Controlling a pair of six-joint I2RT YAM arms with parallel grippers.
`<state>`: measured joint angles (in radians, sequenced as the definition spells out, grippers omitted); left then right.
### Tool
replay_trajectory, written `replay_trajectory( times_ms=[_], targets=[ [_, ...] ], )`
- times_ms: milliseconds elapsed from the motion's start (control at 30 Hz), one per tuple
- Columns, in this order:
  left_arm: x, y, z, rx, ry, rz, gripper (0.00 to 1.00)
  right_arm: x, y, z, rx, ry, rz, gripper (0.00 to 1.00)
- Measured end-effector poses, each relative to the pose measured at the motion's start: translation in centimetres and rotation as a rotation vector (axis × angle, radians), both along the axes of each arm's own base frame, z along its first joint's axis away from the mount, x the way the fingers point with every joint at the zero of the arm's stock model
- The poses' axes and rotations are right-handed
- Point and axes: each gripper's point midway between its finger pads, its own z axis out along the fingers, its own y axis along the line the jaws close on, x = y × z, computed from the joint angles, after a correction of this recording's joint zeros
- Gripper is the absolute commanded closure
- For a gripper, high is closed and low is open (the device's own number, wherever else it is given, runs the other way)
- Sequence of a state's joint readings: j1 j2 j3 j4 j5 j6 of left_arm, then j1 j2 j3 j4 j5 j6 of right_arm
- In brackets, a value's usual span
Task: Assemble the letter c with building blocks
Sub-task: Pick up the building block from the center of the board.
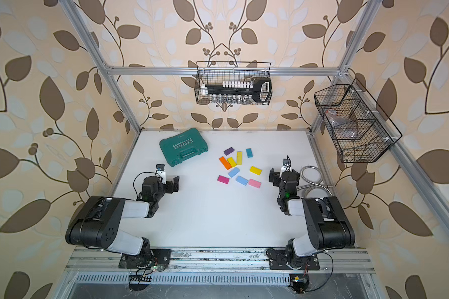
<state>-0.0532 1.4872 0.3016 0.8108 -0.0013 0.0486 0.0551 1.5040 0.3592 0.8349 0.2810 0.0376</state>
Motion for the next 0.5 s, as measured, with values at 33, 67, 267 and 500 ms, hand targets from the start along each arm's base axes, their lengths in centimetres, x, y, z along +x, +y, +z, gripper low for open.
replay_trajectory(
  times_ms=[33,67,267,500],
  targets=[
    [0.01,0.01,0.01,0.0,0.0,0.001,0.01,0.0,-0.01,0.0,0.0,0.0,0.0,0.02],
    [0.04,0.04,0.04,0.001,-0.001,0.002,0.01,0.0,-0.01,0.0,0.0,0.0,-0.001,0.02],
    [0.24,0.11,0.18,0.002,-0.001,0.007,0.01,0.0,-0.01,0.01,0.0,0.0,-0.001,0.02],
    [0.57,0.11,0.41,0.003,0.001,0.008,0.01,0.0,-0.01,0.01,0.0,0.0,-0.001,0.02]
  ],
)
